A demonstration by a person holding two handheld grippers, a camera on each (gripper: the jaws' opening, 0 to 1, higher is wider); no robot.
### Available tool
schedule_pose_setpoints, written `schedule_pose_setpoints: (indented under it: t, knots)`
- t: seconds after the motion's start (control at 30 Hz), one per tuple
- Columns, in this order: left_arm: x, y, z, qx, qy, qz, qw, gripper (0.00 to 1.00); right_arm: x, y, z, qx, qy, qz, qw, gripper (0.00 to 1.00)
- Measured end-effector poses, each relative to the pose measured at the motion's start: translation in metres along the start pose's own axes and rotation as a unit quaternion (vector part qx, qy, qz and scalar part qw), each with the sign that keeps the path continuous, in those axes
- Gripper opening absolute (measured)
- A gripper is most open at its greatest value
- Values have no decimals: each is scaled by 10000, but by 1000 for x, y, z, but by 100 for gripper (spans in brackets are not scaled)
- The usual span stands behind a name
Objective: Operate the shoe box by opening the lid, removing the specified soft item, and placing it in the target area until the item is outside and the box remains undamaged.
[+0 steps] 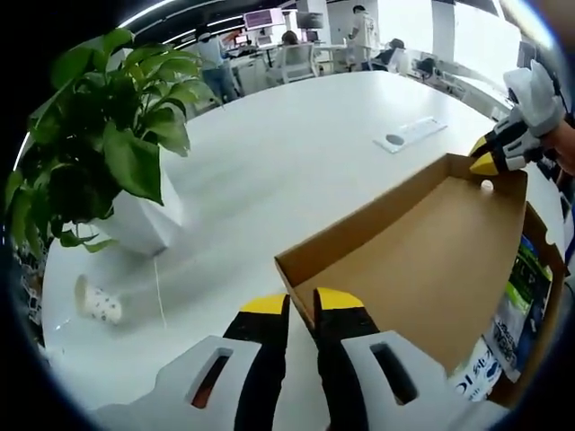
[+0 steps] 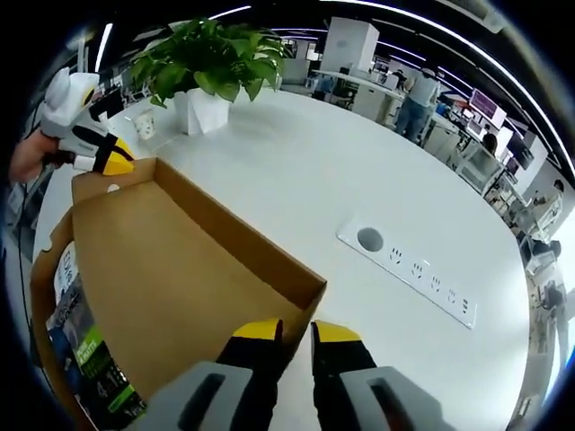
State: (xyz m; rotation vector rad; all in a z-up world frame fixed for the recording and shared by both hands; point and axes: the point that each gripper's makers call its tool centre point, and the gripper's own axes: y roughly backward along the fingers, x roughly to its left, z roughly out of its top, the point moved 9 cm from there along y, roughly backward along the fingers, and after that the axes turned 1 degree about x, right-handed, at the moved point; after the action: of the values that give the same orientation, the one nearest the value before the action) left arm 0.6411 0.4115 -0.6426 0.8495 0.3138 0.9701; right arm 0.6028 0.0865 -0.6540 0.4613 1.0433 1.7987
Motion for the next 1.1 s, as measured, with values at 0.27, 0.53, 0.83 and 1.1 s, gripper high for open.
schedule_pose_setpoints:
  t: [0.27,0.53,0.83,1.1]
  knots:
    - [-2,6,7,-120,-23,41,9999,17,-4,9,-1,-50,-69,-83,9999,17]
    - [-5,18,17,-345,93,90,9993,22,-8,24,3,-202,-115,-168,9996,19]
    - [-1,41,17,-477,225,144,9985,25,-15,45,4,-402,-224,-244,9986,21]
    - [1,65,12,-688,501,206,9962,27,-13,68,-4,-607,-383,-236,9971,25]
